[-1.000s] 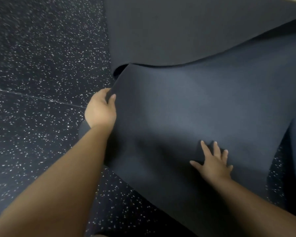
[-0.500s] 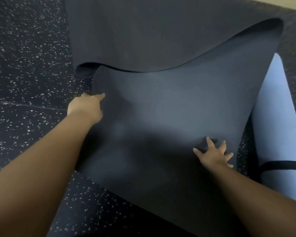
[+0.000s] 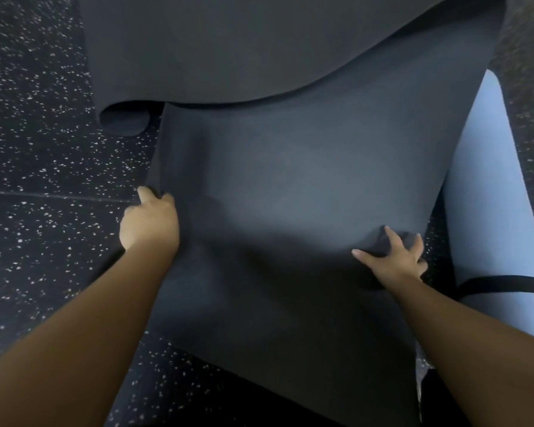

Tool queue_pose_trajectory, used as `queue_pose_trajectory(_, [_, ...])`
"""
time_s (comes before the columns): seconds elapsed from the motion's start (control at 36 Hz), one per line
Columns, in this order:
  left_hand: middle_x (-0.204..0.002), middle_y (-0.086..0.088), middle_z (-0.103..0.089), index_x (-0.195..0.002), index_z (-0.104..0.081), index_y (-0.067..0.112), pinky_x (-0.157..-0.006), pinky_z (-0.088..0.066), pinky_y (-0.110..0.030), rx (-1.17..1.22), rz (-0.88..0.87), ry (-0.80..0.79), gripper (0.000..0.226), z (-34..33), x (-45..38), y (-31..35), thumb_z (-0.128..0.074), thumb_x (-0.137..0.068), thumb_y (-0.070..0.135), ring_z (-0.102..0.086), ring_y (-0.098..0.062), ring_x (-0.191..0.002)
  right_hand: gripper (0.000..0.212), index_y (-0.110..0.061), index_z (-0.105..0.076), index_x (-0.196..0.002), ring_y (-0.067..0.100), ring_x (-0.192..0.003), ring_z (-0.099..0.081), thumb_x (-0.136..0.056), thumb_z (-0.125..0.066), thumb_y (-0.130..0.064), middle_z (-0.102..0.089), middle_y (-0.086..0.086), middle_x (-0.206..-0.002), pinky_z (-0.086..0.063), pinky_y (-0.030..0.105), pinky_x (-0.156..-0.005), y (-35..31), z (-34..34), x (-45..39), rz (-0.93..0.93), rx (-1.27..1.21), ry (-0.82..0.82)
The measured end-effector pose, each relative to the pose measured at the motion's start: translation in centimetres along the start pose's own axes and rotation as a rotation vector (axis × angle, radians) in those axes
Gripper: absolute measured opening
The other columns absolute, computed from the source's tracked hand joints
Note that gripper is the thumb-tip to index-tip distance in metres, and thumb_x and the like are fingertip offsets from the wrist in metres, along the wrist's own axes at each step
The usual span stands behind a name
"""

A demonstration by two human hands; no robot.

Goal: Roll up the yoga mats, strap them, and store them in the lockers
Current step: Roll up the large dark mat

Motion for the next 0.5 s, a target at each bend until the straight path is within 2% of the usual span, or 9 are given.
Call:
queue_pose_trajectory(0.08, [-0.132, -0.018, -0.031, -0.151, -0.022, 0.018, -0.066, -0.040, -0.043, 0.013, 0.000, 0.032, 0.067, 0.1, 0.1, 0.0, -0.044, -0.091, -0.003, -0.055, -0.042, -0.101, 0.095, -0.042, -0.021, -0.151, 0.038, -0.142, -0.014, -0.075, -0.077, -0.053, 0.003, 0.010, -0.161, -0.023, 0.055, -0.111, -0.2, 0.8, 0.0, -0.139, -0.041, 0.151])
queue_pose_trajectory(0.17, [-0.148, -0.014, -0.025, -0.155, -0.005, 0.018, -0.082, -0.046, -0.048, 0.078, 0.044, 0.062, 0.078, 0.6, -0.3, -1.3, -0.041, -0.090, -0.005, -0.054, -0.045, -0.109, 0.087, -0.036, -0.021, -0.152, 0.040, -0.138, -0.022, -0.083, -0.072, -0.048, -0.018, 0.019, -0.155, -0.025, 0.051, -0.110, -1.0, 1.3, -0.5, -0.157, -0.056, 0.177])
queue_pose_trajectory(0.22, [-0.159, -0.004, -0.012, -0.155, -0.004, 0.020, -0.089, -0.045, -0.050, 0.150, 0.081, 0.085, 0.082, 0.9, -0.4, -2.2, -0.041, -0.088, -0.007, -0.053, -0.045, -0.114, 0.073, -0.027, -0.026, -0.152, 0.040, -0.136, -0.025, -0.090, -0.064, -0.035, -0.025, 0.018, -0.152, -0.029, 0.050, -0.108, -1.4, 1.6, -1.0, -0.121, -0.055, 0.196])
queue_pose_trajectory(0.28, [-0.162, 0.002, -0.005, -0.155, -0.005, 0.021, -0.089, -0.045, -0.049, 0.207, 0.113, 0.092, 0.082, 0.9, -0.3, -3.0, -0.041, -0.087, -0.008, -0.052, -0.044, -0.116, 0.065, -0.019, -0.026, -0.153, 0.038, -0.136, -0.025, -0.094, -0.054, -0.018, -0.023, 0.011, -0.156, -0.032, 0.047, -0.107, -1.8, 1.7, -1.2, -0.094, -0.029, 0.208])
queue_pose_trajectory(0.42, [-0.162, 0.005, -0.006, -0.155, -0.010, 0.023, -0.093, -0.043, -0.047, 0.305, 0.189, 0.106, 0.082, 0.8, 0.4, -4.7, -0.041, -0.087, -0.009, -0.052, -0.045, -0.116, 0.073, -0.018, -0.019, -0.155, 0.034, -0.130, -0.028, -0.090, -0.048, -0.001, -0.015, 0.001, -0.161, -0.033, 0.039, -0.100, -5.0, 1.1, 0.1, 0.108, 0.080, 0.244])
queue_pose_trajectory(0.5, [-0.161, 0.003, -0.011, -0.154, -0.014, 0.025, -0.098, -0.040, -0.049, 0.376, 0.232, 0.136, 0.079, 0.9, 0.4, -6.6, -0.041, -0.088, -0.007, -0.049, -0.048, -0.117, 0.072, -0.015, -0.019, -0.155, 0.035, -0.128, -0.029, -0.090, -0.045, 0.001, -0.016, 0.001, -0.161, -0.033, 0.041, -0.101, -7.8, 1.3, 0.3, 0.247, 0.093, 0.271])
Point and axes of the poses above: each hand's wrist, its own x-axis away from the middle knuckle, its own z-axis out of the back of the hand, y = z × x, the point moved 5 cm from there along -x, towards the middle knuckle
